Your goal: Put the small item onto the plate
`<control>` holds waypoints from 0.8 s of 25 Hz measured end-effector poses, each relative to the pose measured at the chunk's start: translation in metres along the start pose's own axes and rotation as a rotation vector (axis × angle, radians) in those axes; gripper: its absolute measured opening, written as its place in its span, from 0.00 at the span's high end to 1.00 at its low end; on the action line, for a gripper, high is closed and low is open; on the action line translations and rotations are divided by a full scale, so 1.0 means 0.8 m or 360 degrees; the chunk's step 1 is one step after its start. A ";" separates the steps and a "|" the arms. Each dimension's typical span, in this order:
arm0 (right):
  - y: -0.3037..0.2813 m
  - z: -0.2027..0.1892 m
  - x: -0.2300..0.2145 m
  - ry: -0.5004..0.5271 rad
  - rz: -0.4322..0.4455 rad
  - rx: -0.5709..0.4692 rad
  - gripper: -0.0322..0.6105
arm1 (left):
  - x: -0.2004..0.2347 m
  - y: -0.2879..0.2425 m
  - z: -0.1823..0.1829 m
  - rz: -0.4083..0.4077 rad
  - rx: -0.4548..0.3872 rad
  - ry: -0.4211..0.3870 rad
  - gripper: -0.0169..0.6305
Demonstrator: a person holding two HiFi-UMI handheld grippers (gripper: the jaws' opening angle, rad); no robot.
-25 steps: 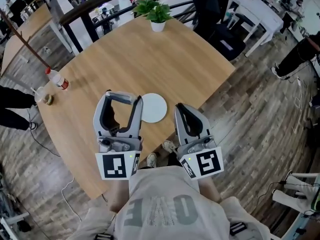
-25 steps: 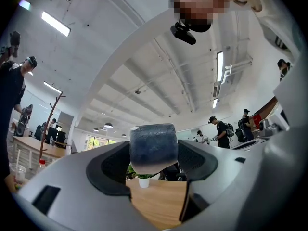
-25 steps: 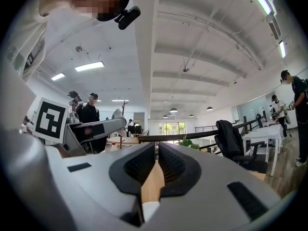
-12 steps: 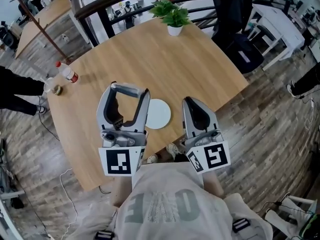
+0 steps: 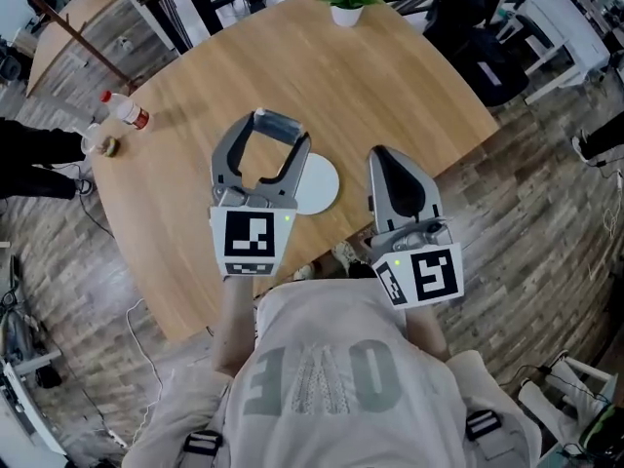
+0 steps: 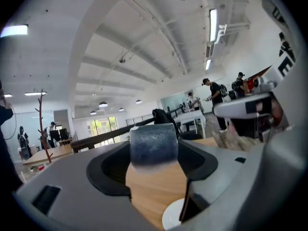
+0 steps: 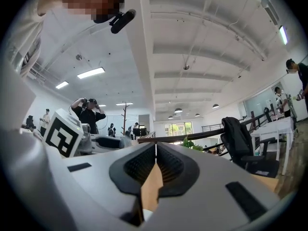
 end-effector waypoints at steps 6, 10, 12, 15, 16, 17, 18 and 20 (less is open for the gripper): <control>0.013 -0.026 -0.010 -0.0042 -0.0055 0.0094 0.92 | -0.031 -0.059 -0.088 -0.0155 0.0519 0.0031 0.50; 0.023 -0.040 -0.016 -0.0077 -0.0087 0.0139 0.92 | -0.057 -0.082 -0.139 -0.0310 0.0814 0.0082 0.50; 0.027 -0.045 -0.020 -0.0094 -0.0107 0.0152 0.92 | -0.066 -0.094 -0.159 -0.0365 0.0927 0.0121 0.50; 0.033 -0.054 -0.028 -0.0110 -0.0140 0.0175 0.92 | -0.077 -0.110 -0.188 -0.0411 0.1070 0.0159 0.50; 0.035 -0.056 -0.031 -0.0115 -0.0153 0.0180 0.92 | -0.080 -0.115 -0.198 -0.0427 0.1116 0.0165 0.50; 0.038 -0.058 -0.034 -0.0120 -0.0167 0.0183 0.92 | -0.084 -0.119 -0.207 -0.0443 0.1163 0.0165 0.50; 0.040 -0.060 -0.038 -0.0126 -0.0184 0.0185 0.92 | -0.087 -0.122 -0.216 -0.0457 0.1211 0.0155 0.50; 0.046 -0.063 -0.046 -0.0144 -0.0224 0.0190 0.92 | -0.092 -0.128 -0.232 -0.0477 0.1303 0.0130 0.50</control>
Point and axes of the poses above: the fingertips, and each gripper's own axes: y backward along the fingers, x to its left, z out of its top, the point moved 5 cm from there along y, backward along the fingers, and after that the axes turned 13 degrees about x, right-handed, at the moved point
